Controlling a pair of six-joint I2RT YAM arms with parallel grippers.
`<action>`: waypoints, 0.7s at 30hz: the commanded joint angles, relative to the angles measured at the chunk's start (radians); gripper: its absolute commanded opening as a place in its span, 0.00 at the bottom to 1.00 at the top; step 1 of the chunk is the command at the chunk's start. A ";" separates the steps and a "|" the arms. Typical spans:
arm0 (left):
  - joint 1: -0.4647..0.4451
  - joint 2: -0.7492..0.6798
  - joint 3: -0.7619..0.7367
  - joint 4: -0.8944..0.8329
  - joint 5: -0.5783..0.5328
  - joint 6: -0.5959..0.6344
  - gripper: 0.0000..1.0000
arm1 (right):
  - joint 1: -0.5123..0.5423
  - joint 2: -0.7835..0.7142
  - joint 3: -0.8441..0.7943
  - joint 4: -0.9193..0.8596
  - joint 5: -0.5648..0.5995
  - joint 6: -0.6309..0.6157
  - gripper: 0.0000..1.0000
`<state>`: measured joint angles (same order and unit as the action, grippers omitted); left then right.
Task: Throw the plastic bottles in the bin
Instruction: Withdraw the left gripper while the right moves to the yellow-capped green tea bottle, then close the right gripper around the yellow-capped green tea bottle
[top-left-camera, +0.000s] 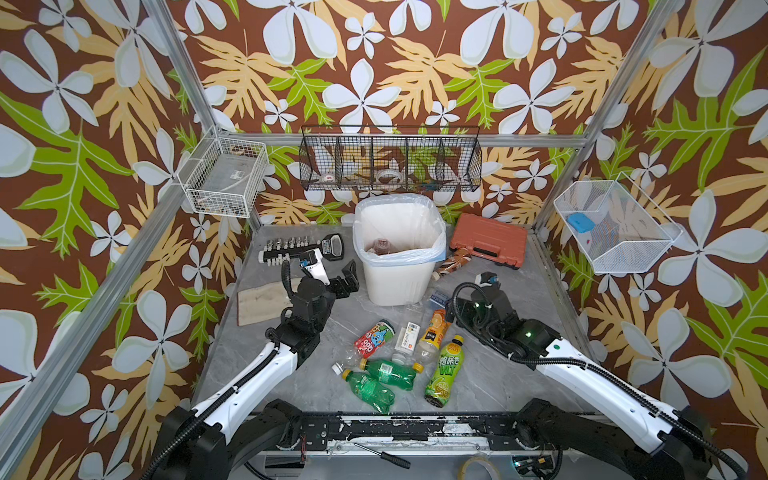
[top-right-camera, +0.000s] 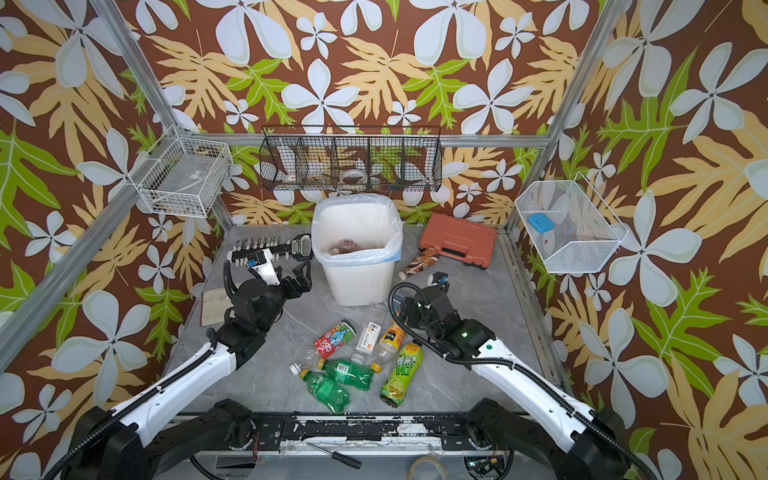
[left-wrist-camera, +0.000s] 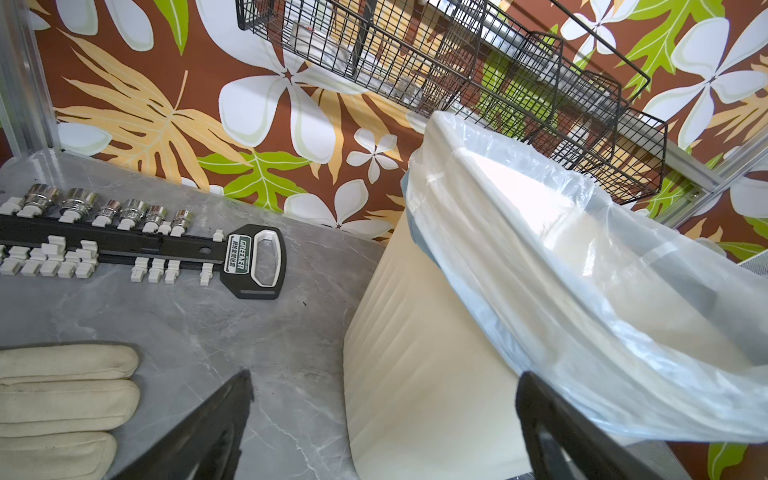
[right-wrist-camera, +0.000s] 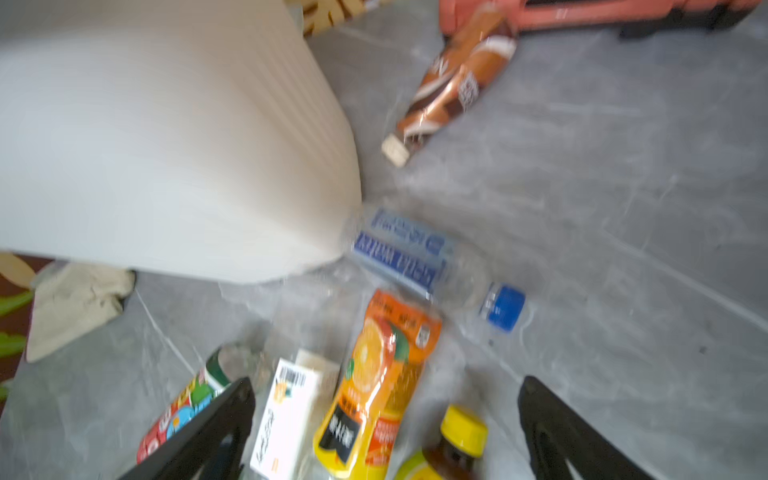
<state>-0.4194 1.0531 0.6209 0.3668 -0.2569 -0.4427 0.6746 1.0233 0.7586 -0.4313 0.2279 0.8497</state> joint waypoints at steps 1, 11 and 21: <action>0.002 0.002 -0.002 0.046 -0.003 0.017 1.00 | 0.082 -0.022 -0.058 -0.107 0.012 0.203 0.96; 0.002 -0.018 -0.020 0.023 -0.011 0.032 1.00 | 0.232 0.013 -0.125 -0.161 -0.011 0.322 0.96; 0.002 -0.067 -0.037 -0.021 -0.043 0.043 1.00 | 0.232 0.107 -0.175 -0.064 -0.057 0.304 0.91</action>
<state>-0.4194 0.9920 0.5861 0.3553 -0.2810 -0.4122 0.9054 1.1187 0.5945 -0.5274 0.1791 1.1503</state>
